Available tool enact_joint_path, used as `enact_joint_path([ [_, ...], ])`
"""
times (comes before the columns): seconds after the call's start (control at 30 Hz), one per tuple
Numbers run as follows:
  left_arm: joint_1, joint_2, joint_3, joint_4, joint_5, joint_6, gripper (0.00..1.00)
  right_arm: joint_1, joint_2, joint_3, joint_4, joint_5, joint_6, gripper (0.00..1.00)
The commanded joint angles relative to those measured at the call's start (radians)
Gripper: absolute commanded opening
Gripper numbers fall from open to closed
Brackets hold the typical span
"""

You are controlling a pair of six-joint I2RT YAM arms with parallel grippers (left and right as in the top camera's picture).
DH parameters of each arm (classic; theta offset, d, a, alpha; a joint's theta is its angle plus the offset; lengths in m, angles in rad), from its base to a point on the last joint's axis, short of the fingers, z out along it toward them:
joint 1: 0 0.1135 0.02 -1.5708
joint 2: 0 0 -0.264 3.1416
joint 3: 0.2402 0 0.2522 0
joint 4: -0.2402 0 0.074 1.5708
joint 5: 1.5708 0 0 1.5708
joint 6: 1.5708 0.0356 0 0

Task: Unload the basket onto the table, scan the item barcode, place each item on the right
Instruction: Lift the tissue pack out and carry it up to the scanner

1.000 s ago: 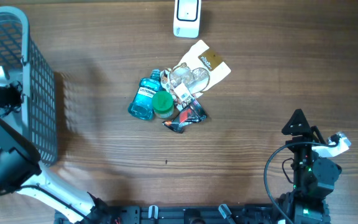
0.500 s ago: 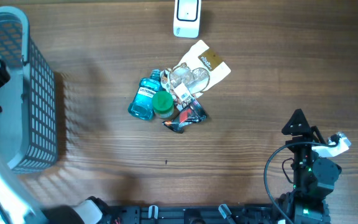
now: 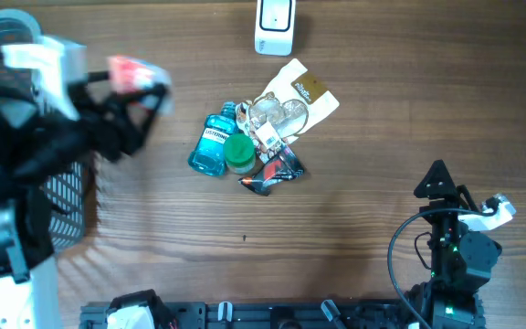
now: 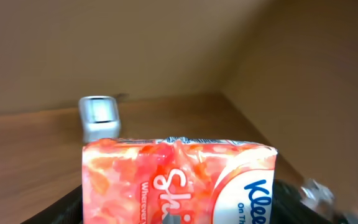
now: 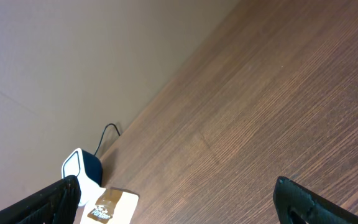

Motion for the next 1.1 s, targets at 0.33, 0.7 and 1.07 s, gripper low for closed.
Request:
enact_joint_path([
  [0.33,-0.299,-0.068,0.005,0.206,0.032,0.450,0.70,-0.003,0.001,-0.001,0.003,0.017,-0.018,1.00],
  [0.7,-0.299,-0.051,0.005,0.488,0.033,0.445,0.73,-0.003,0.001,-0.001,0.003,0.017,-0.018,1.00],
  [1.07,-0.299,0.039,0.005,0.417,0.032,0.317,0.65,-0.003,0.001,-0.001,0.003,0.017,-0.018,1.00],
])
